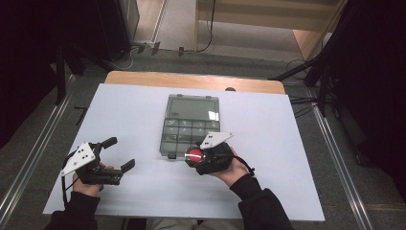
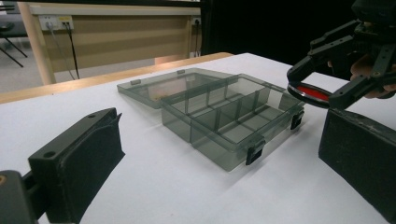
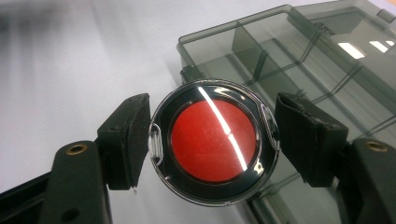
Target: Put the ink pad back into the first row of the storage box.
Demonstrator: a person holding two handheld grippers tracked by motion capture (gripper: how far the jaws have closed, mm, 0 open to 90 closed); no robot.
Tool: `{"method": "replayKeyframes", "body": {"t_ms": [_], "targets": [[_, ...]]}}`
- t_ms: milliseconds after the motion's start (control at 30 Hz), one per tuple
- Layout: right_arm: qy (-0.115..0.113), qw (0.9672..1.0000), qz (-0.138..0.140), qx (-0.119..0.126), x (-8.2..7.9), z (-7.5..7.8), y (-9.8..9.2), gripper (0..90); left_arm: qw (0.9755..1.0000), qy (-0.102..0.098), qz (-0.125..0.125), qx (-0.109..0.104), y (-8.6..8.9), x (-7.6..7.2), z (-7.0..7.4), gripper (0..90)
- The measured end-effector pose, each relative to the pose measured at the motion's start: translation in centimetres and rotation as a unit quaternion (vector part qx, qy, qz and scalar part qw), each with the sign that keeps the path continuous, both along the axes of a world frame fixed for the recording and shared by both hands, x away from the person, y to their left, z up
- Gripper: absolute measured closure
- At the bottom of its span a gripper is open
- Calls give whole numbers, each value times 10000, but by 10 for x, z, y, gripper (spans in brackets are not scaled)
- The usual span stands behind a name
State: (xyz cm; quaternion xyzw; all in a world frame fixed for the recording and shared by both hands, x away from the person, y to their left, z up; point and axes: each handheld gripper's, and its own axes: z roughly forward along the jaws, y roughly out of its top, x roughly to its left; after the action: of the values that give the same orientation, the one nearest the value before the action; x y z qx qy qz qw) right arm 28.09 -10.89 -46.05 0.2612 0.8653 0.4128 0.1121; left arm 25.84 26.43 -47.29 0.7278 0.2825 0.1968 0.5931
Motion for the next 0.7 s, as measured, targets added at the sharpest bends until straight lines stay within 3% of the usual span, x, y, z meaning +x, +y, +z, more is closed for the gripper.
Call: {"method": "replayKeyframes", "body": {"t_ms": [700], "targets": [[-86,9997,-211,-11,34,20,-2,310,10000,-3,-15,-12,0,0,0,0]]}}
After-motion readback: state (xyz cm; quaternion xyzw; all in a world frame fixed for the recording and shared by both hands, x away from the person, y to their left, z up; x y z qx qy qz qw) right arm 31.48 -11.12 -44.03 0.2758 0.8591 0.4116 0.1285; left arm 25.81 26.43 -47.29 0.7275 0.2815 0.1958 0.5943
